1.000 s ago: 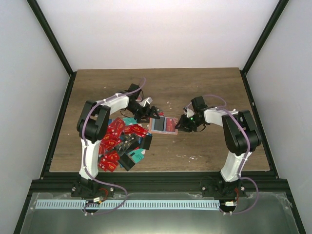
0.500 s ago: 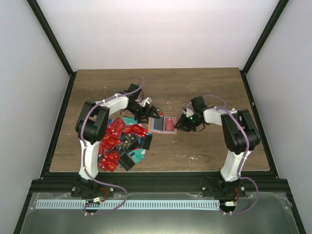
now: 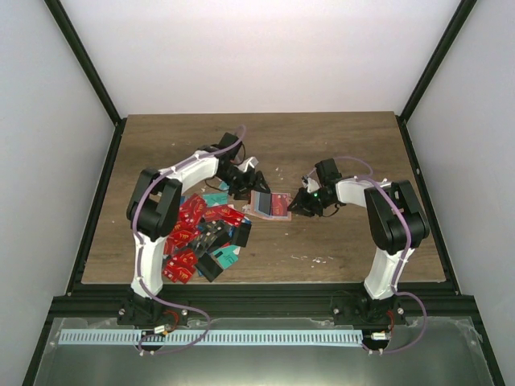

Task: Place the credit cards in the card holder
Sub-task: Close the card holder at the center of the board.

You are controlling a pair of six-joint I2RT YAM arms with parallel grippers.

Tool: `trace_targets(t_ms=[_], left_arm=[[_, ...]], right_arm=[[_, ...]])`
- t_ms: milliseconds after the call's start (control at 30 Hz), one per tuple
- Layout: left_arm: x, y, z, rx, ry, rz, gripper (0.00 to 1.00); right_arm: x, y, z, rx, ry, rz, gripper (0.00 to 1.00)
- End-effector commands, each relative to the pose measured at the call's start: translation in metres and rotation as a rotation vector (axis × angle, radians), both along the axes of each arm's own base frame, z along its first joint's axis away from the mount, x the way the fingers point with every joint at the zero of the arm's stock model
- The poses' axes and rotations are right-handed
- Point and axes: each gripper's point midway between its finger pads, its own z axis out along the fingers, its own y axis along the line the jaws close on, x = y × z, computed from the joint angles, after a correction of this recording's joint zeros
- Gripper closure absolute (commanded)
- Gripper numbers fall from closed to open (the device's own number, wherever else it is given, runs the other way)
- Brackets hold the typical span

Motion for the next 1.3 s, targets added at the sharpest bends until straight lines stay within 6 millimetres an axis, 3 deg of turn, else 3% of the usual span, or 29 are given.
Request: trace_targets(t_ms=[0, 167, 433, 733, 900, 1100, 1267], left_arm=[[0.0, -0.015, 0.026, -0.012, -0.03, -0.003, 0.31], [0.001, -0.024, 0.032, 0.026, -0.041, -0.01, 0.33], [-0.007, -0.048, 0.015, 0.019, -0.02, -0.049, 0.36], [-0.007, -0.069, 0.003, -0.035, -0.001, -0.07, 0.48], [-0.006, -0.067, -0.01, -0.005, 0.003, -0.067, 0.59], [-0.008, -0.056, -0.024, 0.063, -0.014, -0.079, 0.64], [-0.012, -0.047, -0.046, 0.126, -0.009, -0.1, 0.7]], right_arm=[[0.001, 0.004, -0.001, 0.002, -0.009, 0.007, 0.82], [0.001, 0.003, 0.0, 0.002, -0.011, 0.008, 0.82], [0.002, 0.005, 0.002, 0.01, -0.02, 0.013, 0.83], [0.004, 0.001, 0.008, -0.017, -0.047, 0.013, 0.83], [0.009, -0.003, 0.009, -0.042, -0.065, 0.008, 0.8], [0.015, -0.011, 0.01, -0.105, -0.086, -0.013, 0.79], [0.02, -0.021, 0.01, -0.167, -0.093, -0.037, 0.79]])
